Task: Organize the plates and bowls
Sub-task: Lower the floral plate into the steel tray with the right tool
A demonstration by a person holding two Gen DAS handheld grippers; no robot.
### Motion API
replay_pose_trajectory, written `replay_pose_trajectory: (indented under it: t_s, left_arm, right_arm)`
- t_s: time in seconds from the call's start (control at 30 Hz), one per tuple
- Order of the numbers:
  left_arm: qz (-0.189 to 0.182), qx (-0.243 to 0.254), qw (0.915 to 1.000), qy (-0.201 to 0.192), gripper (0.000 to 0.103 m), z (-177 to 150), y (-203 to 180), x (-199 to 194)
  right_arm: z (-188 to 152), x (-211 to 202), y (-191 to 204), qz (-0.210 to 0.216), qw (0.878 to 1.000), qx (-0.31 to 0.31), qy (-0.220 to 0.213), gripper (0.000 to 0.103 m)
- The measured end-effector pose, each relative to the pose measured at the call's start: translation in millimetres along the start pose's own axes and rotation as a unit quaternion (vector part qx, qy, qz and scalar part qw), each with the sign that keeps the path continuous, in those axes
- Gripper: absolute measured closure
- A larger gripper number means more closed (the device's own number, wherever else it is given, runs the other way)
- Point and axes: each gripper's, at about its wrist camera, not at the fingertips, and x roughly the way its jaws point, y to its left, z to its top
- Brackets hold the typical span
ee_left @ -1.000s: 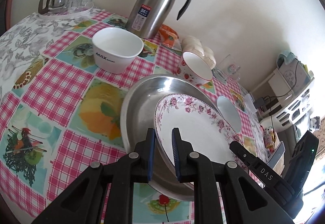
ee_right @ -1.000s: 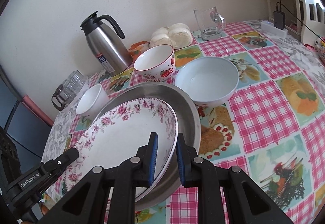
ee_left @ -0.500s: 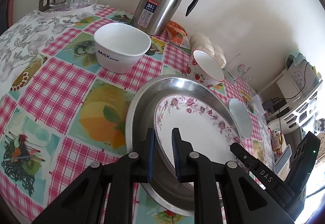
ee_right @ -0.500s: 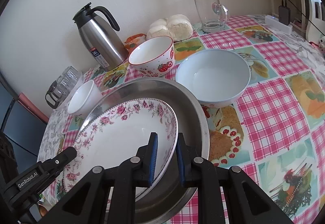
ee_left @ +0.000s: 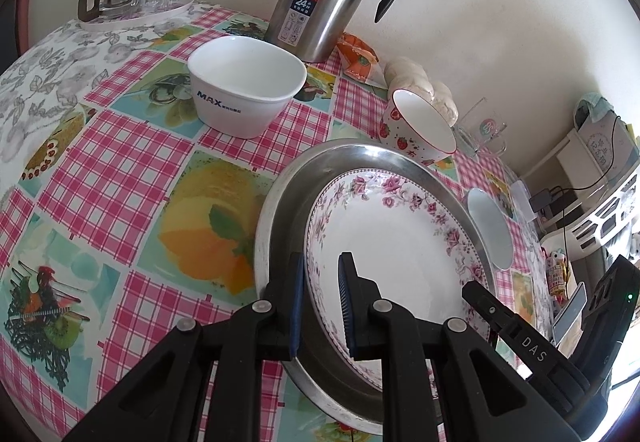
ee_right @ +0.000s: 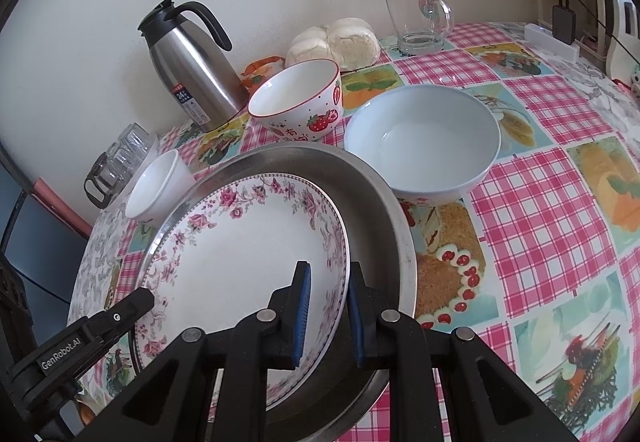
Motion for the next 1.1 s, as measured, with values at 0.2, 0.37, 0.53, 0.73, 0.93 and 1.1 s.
replay_pose_trajectory:
  t_s: [0.2,0.37,0.53,0.73,0.93,1.1]
  left_arm:
    - [0.016,0.019,0.9997,-0.001,0.086,-2,-5,0]
    - [0.022,0.016,0.9996,-0.001,0.086,-2,-2,0]
    - [0.03,0.011,0.9995,0.003,0.086,-1,0,-1]
    - [0.036,0.01,0.9993,0.006,0.086,-2,-1,-2]
    - [0.033,0.005,0.9994,0.008,0.086,-1,0,-2]
    - [0.028,-0.005,0.9995,0.016,0.086,0,1,-2]
  right_arm:
    - [-2,0,0,-0.009,1.0,-0.012,-0.001,0.084]
    - [-3,-1,0,-0.009,1.0,-0.016,0.0,0.084]
    - [-6,-1,3,-0.016,0.999,-0.029,0.004,0.084]
    - [-8,-2,4,-0.015,0.999,-0.033,0.011,0.084]
    - [-11,-2,6,-0.015,0.999,-0.039,0.014,0.084]
    - [-9,-6,6,-0.016,0.999,-0.032,0.01,0.083]
